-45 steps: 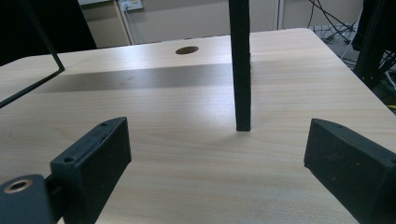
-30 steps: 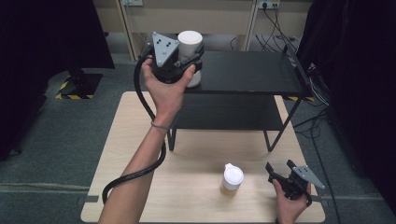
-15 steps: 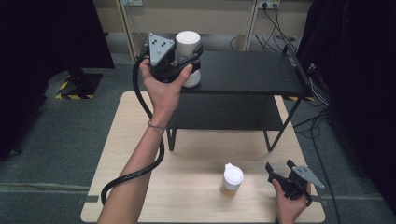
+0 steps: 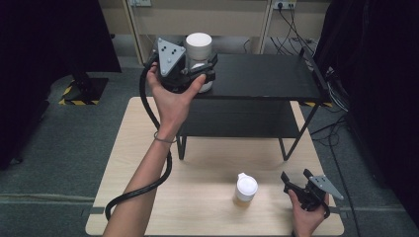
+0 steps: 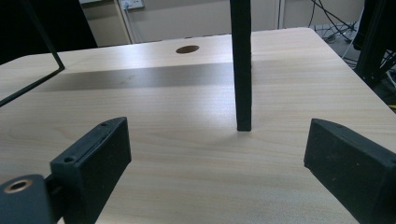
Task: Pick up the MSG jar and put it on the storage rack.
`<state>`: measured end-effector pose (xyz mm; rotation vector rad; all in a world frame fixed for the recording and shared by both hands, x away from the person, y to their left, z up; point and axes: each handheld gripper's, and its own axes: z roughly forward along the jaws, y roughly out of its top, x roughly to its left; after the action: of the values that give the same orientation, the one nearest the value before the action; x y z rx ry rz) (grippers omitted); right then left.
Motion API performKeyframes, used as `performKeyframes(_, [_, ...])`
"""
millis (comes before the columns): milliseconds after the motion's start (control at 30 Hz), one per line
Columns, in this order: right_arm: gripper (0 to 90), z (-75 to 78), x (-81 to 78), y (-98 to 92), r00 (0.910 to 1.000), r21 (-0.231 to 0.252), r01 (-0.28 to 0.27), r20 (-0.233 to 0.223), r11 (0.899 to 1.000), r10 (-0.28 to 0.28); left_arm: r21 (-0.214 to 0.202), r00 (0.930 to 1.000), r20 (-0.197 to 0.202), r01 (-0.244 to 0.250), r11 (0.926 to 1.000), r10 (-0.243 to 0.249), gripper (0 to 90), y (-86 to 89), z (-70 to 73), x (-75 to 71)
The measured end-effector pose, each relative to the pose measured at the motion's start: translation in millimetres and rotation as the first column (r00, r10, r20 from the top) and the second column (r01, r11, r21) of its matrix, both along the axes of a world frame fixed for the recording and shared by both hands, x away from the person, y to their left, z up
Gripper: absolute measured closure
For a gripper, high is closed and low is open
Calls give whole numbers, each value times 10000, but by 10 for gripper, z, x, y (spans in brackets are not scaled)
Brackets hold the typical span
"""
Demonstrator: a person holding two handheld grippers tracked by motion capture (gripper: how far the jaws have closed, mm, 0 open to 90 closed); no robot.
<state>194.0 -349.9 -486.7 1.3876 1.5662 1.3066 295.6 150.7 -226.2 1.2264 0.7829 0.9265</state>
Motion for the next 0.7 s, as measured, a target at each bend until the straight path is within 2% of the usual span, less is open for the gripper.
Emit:
performKeyframes(133, [75,2,3,3,10000,-23,-2,-7,10000,2,164,9999,119,-13,9999,11,81,30,-31,-56])
performKeyframes(233, [75,6,3,5,10000,-69,-10,-22,10000,9,352,9993,355,-98,9993,85,80,42,-81,-114])
performKeyframes(467, [75,6,4,7,10000,-55,-2,-27,10000,2,336,9988,489,11,9994,-28,78,122,-212,-228])
performKeyframes(700, [75,7,3,10,10000,-64,11,-31,10000,-11,78,9976,681,130,9999,-135,79,219,-385,-339])
